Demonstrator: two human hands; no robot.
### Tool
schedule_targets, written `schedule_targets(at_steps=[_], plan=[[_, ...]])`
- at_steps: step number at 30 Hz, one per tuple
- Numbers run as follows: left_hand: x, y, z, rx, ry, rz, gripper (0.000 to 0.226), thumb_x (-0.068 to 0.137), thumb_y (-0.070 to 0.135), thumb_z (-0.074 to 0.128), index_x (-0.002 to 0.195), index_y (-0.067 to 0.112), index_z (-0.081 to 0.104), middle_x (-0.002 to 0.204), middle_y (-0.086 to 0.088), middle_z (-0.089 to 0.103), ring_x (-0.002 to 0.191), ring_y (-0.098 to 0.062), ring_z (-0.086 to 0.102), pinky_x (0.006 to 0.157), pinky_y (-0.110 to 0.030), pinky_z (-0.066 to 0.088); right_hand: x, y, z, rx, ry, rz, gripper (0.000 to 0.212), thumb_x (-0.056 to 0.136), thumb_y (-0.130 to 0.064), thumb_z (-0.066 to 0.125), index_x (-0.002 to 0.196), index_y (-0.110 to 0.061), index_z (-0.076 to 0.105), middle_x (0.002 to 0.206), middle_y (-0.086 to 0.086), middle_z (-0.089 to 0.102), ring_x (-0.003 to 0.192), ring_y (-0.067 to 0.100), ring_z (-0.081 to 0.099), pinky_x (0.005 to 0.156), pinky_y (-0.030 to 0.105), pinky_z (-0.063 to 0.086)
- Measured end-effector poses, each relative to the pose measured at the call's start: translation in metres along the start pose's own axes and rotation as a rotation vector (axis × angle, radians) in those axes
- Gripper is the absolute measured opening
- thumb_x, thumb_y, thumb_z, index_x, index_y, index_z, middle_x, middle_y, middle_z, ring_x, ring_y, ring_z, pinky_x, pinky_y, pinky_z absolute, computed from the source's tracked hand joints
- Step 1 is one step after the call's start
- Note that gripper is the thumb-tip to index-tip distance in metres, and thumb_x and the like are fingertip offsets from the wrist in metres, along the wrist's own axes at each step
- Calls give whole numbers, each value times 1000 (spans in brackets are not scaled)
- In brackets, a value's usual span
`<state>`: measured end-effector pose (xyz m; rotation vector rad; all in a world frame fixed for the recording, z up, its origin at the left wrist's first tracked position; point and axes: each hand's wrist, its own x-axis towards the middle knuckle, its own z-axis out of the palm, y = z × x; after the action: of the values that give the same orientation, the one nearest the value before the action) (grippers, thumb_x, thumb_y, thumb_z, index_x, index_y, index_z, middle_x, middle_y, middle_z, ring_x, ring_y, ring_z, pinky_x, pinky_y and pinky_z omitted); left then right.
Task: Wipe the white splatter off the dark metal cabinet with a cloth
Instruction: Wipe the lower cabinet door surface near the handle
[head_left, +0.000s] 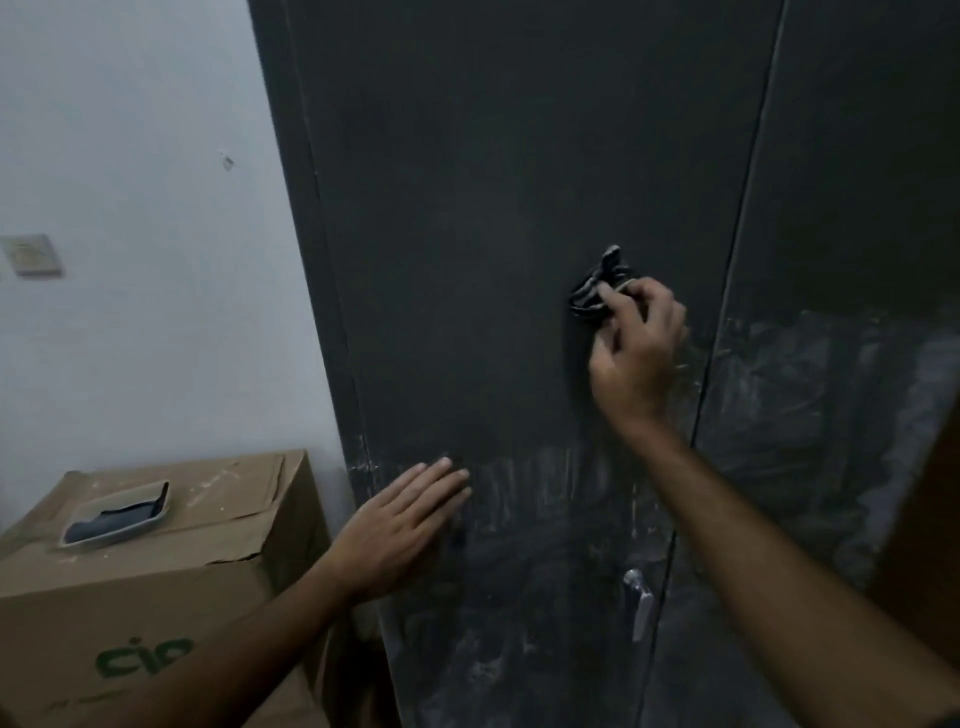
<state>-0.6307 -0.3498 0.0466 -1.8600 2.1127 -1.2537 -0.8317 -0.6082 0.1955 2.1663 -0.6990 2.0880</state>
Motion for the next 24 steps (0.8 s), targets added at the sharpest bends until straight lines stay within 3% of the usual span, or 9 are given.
schedule_targets(at_steps=[2,4,6,9,12,15,17,19,24], plan=[[34,4,-4,-36,36,30,67,102,35,54,161,10,32,169,-14,27,159,-32,18,128,-47,16,-22,-16,10,7,-24,-127,39,86,-1,59,115,-21,74,126,13,58,113,37,52,95,45,40],[56,5,-6,-42,39,92,59,105,33,46,159,10,37,167,-13,32,158,-31,20,128,-46,16,-69,-1,8,-29,-227,-456,32,90,-9,56,111,-24,76,130,9,54,114,35,49,95,47,41],[65,8,-1,-34,29,183,53,108,32,39,157,11,42,165,-12,36,157,-31,26,129,-45,15,-80,38,-12,-87,-394,-633,30,89,-11,55,105,-23,77,130,8,52,114,35,49,94,50,45],[68,11,11,-16,13,261,51,108,29,35,156,13,43,165,-10,38,156,-29,28,129,-43,13,-23,73,-32,-95,-235,-356,28,80,-4,55,97,-18,73,119,11,60,109,38,53,90,55,48],[78,8,21,26,11,295,55,109,29,32,161,12,34,168,-11,31,158,-27,19,129,-43,9,30,55,-25,-40,-44,-85,38,76,1,56,105,-16,75,121,12,63,113,38,55,98,47,44],[79,6,26,75,18,305,57,110,29,29,163,9,29,172,-12,23,160,-29,16,130,-44,7,-16,50,-9,-18,-141,-317,36,86,-1,59,113,-21,75,128,13,61,119,37,51,103,47,39],[79,7,27,81,19,289,56,111,30,27,163,8,29,173,-10,21,160,-29,19,129,-44,12,-53,85,-21,-63,-319,-597,38,87,-5,59,116,-27,71,131,9,60,119,35,49,100,48,40],[79,8,29,76,15,278,57,111,30,29,164,9,27,173,-9,19,159,-27,20,129,-45,14,-44,128,-38,-142,-392,-706,44,85,-7,57,120,-32,65,132,6,55,114,33,50,93,48,41],[78,10,30,79,-22,237,64,108,34,42,165,11,24,174,-6,18,160,-25,19,128,-45,17,33,133,-42,-110,-102,-154,49,82,0,60,121,-28,70,131,8,57,113,35,49,90,44,39]])
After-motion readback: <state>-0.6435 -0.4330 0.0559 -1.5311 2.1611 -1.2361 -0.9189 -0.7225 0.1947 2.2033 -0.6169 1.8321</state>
